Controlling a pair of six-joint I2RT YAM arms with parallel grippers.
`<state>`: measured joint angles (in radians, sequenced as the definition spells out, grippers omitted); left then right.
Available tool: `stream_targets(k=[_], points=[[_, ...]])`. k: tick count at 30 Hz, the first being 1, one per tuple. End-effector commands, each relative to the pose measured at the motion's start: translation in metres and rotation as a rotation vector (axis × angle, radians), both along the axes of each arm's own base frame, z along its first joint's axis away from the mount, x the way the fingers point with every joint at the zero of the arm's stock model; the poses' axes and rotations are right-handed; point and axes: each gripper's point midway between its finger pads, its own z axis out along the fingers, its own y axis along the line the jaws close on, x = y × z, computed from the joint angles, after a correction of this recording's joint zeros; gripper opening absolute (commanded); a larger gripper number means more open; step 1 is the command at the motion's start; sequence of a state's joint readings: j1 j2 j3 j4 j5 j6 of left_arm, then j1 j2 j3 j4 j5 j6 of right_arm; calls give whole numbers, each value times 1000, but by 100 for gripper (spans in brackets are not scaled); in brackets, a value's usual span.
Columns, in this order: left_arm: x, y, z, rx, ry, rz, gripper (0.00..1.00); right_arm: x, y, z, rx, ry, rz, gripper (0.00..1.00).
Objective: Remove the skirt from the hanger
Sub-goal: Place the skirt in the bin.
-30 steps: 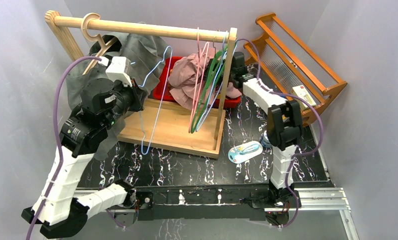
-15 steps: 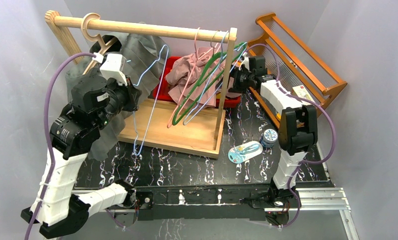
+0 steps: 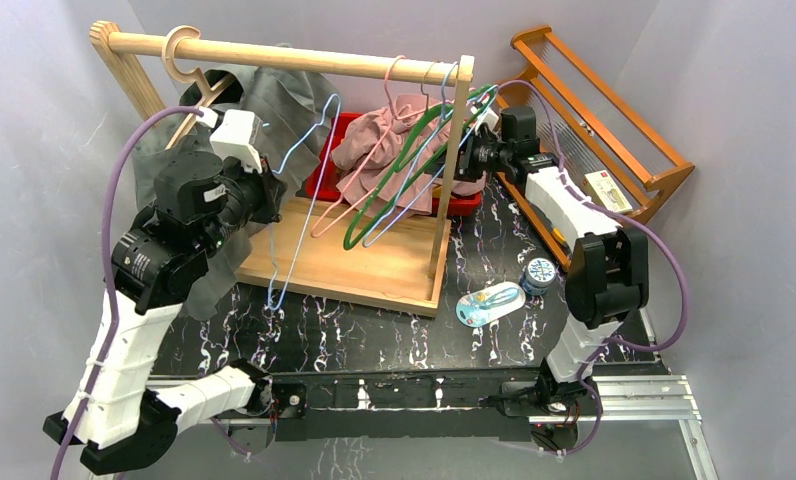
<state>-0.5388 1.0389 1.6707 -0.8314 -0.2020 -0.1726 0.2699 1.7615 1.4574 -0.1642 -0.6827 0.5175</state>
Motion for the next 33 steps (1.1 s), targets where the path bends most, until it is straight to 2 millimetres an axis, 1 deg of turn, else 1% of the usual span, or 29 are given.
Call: stream_targets(k=[1,5,6,9,10,11,13,15,18,19,22,25,28,29,30,31,33], points=[[5,1,-8,50,6,0,0,-8,27,25,118,-49,111,57],[7,-2,-14,50,16,-9,0,-3,58,9,148,-27,178,40],[7,-3,-14,46,16,-10,0,-1,64,4,150,-25,190,38],[6,-5,-18,38,24,-15,0,8,80,-11,160,-23,187,36],[6,-6,-20,33,26,-16,0,16,81,-17,159,-22,163,33],[7,-7,-22,30,28,-18,0,24,82,-26,149,-13,136,29],[8,-9,-27,24,38,-17,0,44,81,-43,104,-32,77,22],[9,-13,-31,15,56,-32,0,65,76,-61,33,-69,7,21],[7,-18,-32,-6,76,-45,0,91,70,-81,-49,-101,-66,20],[6,-18,-32,-12,79,-44,0,97,67,-88,-78,-114,-90,20],[2,-18,-32,-32,86,-42,0,108,60,-114,-135,-104,-147,20],[0,-19,-33,-45,95,-45,0,106,57,-141,-179,-66,-158,20],[-1,-20,-29,-48,102,-52,0,92,56,-168,-205,-11,-146,20],[-2,-20,-26,-50,100,-53,0,87,57,-172,-202,7,-137,20],[-1,-21,-24,-49,100,-56,0,83,58,-172,-195,23,-130,21],[-1,-22,-21,-48,99,-64,0,79,59,-168,-183,35,-122,22],[-1,-22,-19,-34,111,-65,0,74,61,-147,-152,35,-105,28]])
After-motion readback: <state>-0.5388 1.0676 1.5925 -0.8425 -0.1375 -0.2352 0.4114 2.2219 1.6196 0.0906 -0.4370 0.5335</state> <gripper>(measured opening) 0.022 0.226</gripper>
